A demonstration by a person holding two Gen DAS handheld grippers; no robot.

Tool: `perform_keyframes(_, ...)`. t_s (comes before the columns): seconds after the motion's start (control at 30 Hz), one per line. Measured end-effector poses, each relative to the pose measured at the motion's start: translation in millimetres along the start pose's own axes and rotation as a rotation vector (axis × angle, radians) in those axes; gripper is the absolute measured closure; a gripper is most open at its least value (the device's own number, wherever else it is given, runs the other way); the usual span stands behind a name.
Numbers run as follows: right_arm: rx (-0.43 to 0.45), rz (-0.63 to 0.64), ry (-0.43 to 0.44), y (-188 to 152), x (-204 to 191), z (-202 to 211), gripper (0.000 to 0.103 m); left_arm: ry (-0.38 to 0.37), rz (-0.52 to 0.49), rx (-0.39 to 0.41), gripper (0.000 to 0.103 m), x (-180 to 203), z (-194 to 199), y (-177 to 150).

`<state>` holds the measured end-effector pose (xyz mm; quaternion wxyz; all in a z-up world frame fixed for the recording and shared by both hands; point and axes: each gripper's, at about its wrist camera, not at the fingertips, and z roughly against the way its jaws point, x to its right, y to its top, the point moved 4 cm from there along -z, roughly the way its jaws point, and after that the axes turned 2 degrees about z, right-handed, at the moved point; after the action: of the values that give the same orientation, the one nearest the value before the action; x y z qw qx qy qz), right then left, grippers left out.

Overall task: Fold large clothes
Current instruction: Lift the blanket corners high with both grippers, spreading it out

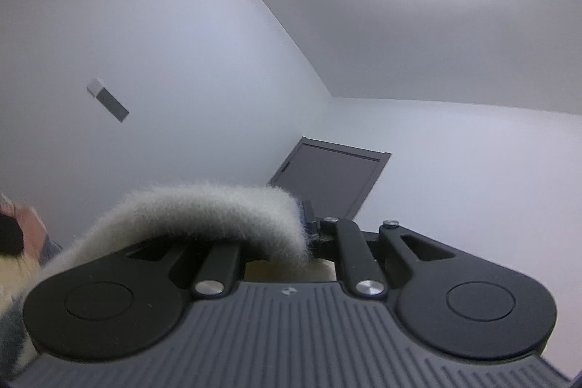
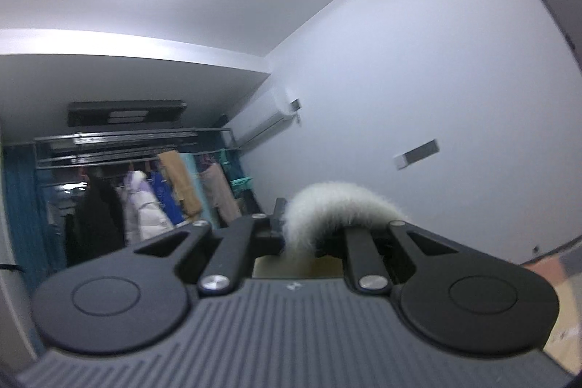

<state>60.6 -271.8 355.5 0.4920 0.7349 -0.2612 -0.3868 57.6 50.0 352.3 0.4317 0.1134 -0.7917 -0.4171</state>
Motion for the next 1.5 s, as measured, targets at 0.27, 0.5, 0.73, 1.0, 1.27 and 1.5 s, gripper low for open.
perform_keyframes(0.27,-0.146,0.014,-0.209,-63,78,-85,0.088,0.173,0.011,-0.115,0.090,-108,-99,-36)
perform_keyframes(0.5,-0.264,-0.081,-0.348,-170,185,-161,0.088,0.325,-0.046,-0.248,0.090,-239,-174,-114)
perform_keyframes(0.73,-0.355,-0.008,-0.427,-279,274,-241,0.088,0.452,-0.001,-0.331,0.090,-409,-246,-191)
perform_keyframes(1.0,-0.573,-0.009,-0.492,-403,373,-315,0.088,0.584,0.042,-0.509,0.090,-564,-301,-266)
perform_keyframes(1.27,-0.670,0.004,-0.542,-468,397,-317,0.088,0.668,0.073,-0.600,0.090,-633,-309,-326)
perform_keyframes(1.5,-0.691,-0.014,-0.555,-458,393,-314,0.087,0.650,0.093,-0.630,0.081,-609,-301,-315)
